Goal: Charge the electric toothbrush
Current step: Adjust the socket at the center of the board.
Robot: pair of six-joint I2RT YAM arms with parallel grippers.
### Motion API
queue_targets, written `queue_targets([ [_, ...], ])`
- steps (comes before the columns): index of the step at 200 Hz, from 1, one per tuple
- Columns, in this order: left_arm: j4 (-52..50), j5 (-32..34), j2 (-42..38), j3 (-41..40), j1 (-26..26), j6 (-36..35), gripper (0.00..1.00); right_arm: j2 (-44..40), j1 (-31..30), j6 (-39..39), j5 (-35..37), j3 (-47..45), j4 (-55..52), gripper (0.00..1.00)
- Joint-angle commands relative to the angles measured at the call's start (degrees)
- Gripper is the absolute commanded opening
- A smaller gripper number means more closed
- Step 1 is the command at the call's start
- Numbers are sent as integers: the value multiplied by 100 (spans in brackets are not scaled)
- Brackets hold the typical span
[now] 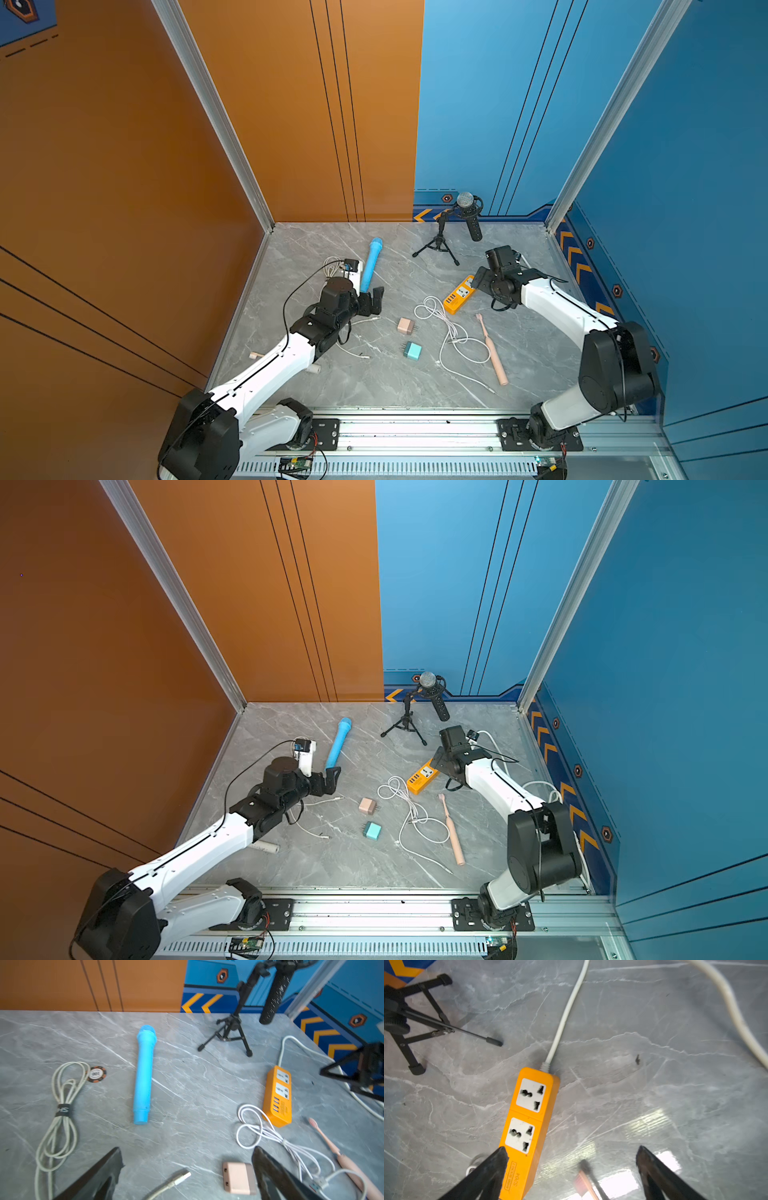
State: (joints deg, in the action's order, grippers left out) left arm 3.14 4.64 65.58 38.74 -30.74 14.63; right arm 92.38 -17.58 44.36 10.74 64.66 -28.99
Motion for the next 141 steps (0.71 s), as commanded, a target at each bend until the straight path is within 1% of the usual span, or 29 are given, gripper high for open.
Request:
queue_targets([
  [1,-453,15,192,184,-371,-406,98,520,-261,444,156,421,-475,95],
  [25,-565,41,450,319,-704,-515,98,1125,-544,459,264,942,-531,94],
  [41,-711,66,622,449,-888,-641,98,1481,-612,490,218,1233,-588,88],
  [55,-773,142,790,548,-1019,-674,98,1691,-648,538,309,1386,-660,87],
  [72,-941,106,971,701,-1186,-773,98,1855,-654,552,320,1493,-699,84],
  [91,-955,247,1100,759,-1357,-846,98,1974,-659,538,345,1550,-757,82],
  [115,-978,286,1154,802,-1434,-866,98,2125,-664,492,286,1596,-752,80],
  [141,-1056,313,1116,777,-1461,-870,98,2293,-698,252,131,1737,-739,74],
])
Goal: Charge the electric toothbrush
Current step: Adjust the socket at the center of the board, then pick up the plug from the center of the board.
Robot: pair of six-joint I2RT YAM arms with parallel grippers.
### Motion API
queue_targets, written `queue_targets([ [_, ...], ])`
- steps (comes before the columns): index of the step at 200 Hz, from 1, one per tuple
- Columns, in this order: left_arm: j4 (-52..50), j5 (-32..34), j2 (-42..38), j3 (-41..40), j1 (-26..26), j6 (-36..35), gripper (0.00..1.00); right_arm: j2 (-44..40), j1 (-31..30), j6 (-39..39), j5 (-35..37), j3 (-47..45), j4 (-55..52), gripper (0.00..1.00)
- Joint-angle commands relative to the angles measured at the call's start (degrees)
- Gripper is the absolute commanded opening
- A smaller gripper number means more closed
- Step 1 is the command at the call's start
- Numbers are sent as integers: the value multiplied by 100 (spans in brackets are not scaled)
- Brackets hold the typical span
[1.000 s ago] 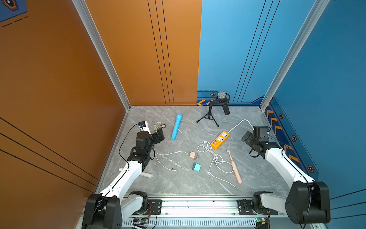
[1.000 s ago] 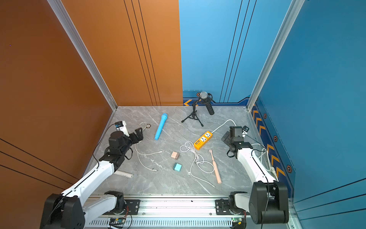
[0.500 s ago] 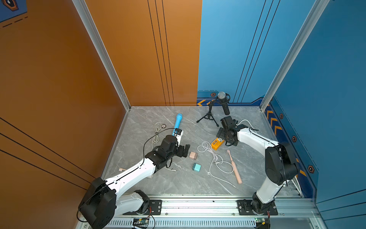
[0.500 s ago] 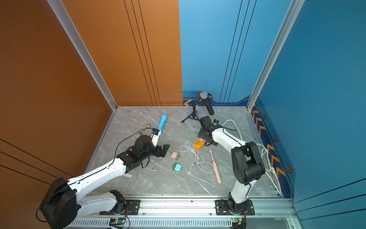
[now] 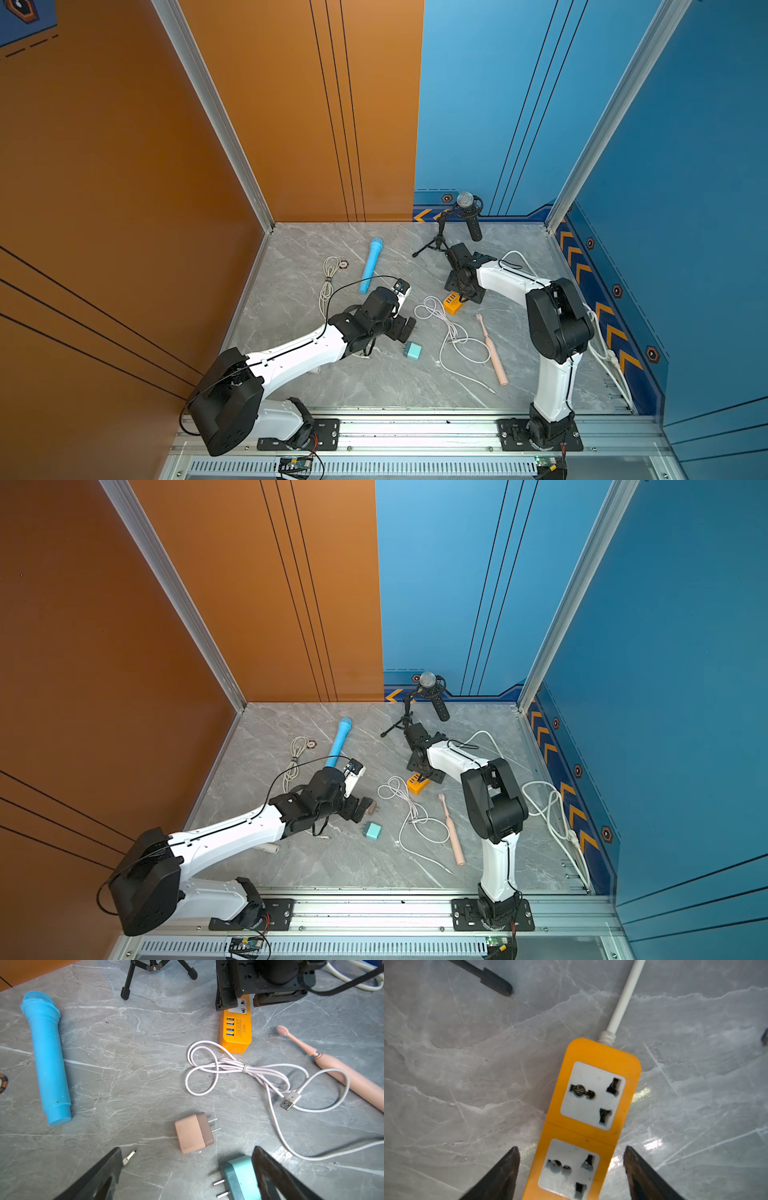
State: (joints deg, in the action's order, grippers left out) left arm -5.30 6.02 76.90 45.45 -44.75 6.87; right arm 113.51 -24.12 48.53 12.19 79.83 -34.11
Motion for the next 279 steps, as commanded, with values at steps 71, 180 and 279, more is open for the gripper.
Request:
queue_targets([
  [71,-716,523,-471,-225,-245,101,98,83,-303,-1108,-314,3,-243,53],
  [180,-1255,-542,-480,-323,-755,32,98,-984,-409,-1461,-444,-634,-279,70],
  [279,-1231,-1324,1233,684,-967,-1065,98,-3671,-40,-1150,-1001,-2444,-535,81],
])
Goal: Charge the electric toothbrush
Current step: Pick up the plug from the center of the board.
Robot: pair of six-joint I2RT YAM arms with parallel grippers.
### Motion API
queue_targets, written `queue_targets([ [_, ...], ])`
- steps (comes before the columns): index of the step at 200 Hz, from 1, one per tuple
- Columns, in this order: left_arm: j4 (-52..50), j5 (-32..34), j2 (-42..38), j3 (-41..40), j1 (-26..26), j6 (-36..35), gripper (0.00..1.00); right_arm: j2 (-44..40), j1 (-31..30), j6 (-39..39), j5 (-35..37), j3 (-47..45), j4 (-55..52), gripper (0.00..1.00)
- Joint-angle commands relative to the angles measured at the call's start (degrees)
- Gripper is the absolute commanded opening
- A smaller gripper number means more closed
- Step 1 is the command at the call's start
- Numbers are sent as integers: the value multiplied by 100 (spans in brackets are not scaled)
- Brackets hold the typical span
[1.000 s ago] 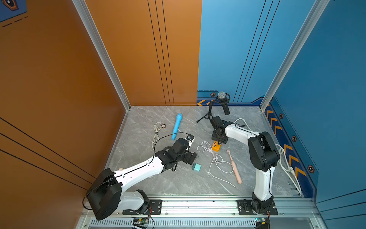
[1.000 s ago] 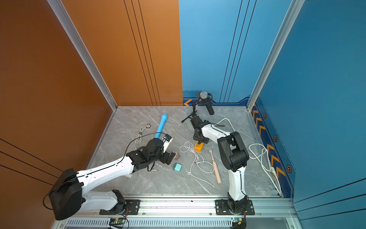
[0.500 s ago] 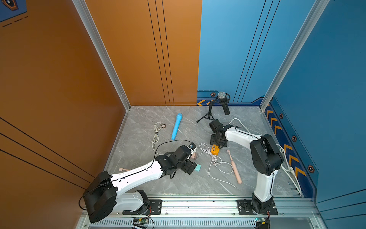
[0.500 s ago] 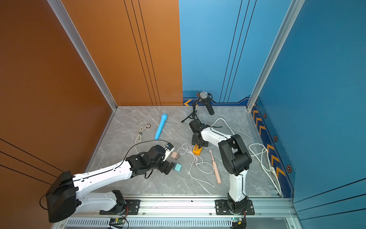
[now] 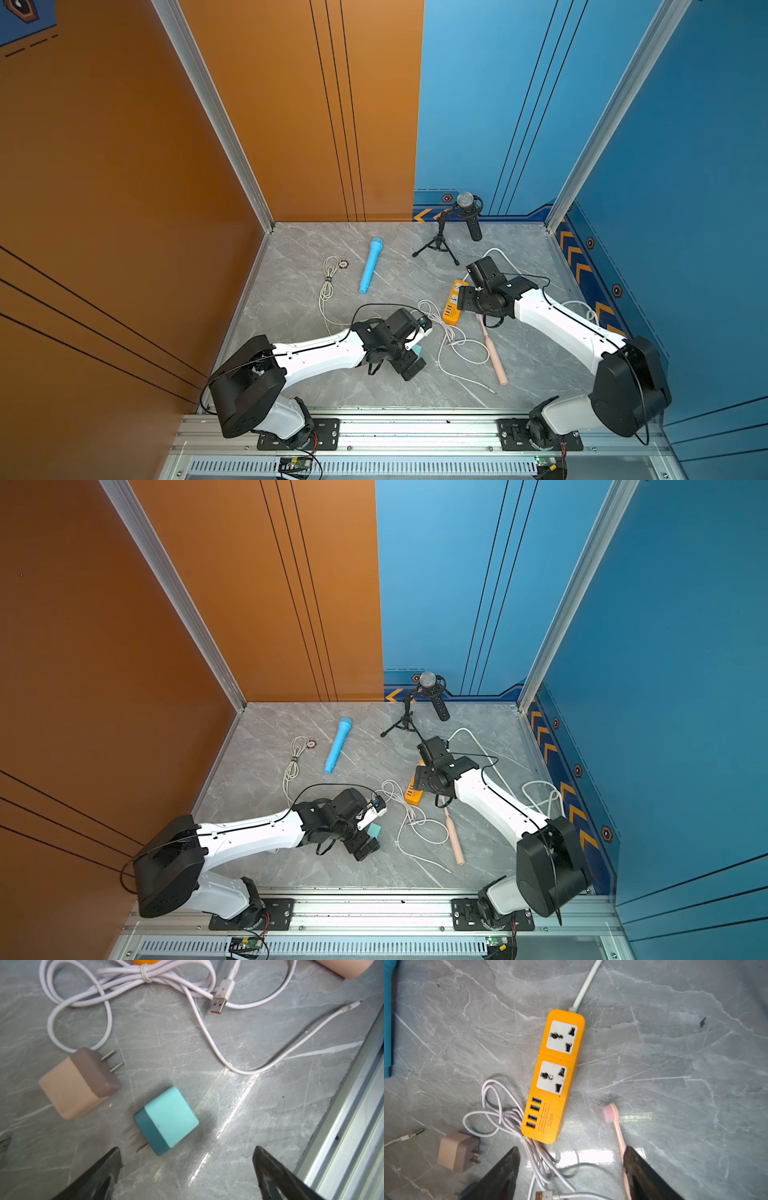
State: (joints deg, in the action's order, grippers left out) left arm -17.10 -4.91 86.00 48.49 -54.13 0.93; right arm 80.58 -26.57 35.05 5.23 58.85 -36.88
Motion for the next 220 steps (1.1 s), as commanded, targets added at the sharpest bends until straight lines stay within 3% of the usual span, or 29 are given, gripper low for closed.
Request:
queue_targets([
  [1,-49,-244,336,389,-29,-475,98,-394,218,201,-313,-355,-258,81],
  [50,-73,-635,974,834,196,-730,96,-812,459,199,-536,-619,-258,84],
  [136,-327,-942,1045,691,299,-555,93,-726,537,99,-663,-614,-232,84],
  [220,-540,252,732,273,-216,-30,76,-622,556,63,-699,-620,-212,84],
])
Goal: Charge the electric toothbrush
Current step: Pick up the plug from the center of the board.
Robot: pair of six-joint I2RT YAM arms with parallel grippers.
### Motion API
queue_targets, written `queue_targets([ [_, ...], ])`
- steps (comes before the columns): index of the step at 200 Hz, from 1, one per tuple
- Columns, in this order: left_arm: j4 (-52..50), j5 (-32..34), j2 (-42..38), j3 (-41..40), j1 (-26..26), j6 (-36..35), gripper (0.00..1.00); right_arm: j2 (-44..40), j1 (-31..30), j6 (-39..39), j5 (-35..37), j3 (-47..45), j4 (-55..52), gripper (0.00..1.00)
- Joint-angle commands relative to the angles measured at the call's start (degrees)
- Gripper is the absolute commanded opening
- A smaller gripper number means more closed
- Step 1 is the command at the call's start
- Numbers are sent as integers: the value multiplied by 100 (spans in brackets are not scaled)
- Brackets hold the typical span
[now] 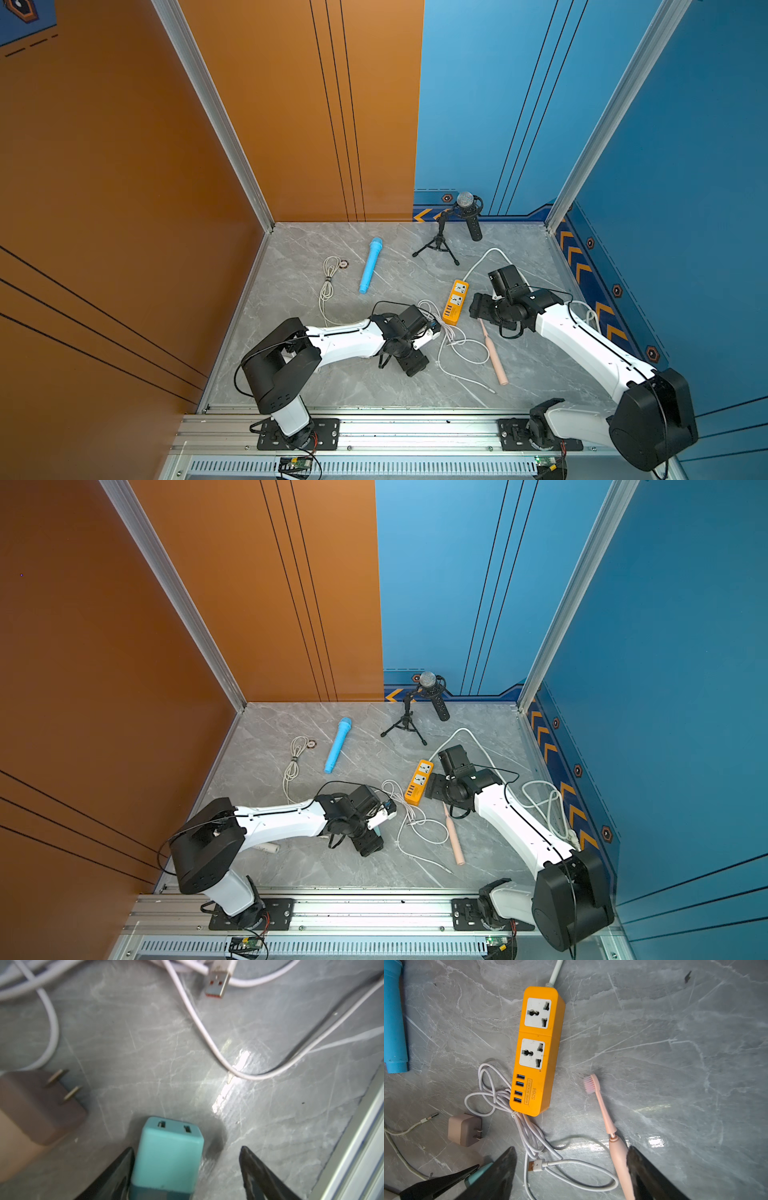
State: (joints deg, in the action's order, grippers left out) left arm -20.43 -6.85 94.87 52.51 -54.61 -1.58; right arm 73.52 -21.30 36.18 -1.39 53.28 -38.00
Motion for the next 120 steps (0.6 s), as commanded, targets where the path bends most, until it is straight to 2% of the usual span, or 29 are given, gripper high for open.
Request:
queue_targets([
  [1,-212,465,-158,-128,-179,225,76,88,29,-50,-41,-58,-101,84],
  [60,-199,998,-25,-103,-231,328,58,58,27,-29,-57,-54,-89,84],
  [88,-176,988,83,-53,-234,271,51,44,51,11,-134,-76,-85,84],
  [106,-172,879,78,-52,-234,217,43,36,126,42,-314,-96,-76,83],
  [120,-143,826,17,-66,-234,210,41,-54,176,55,-390,-109,-72,83],
])
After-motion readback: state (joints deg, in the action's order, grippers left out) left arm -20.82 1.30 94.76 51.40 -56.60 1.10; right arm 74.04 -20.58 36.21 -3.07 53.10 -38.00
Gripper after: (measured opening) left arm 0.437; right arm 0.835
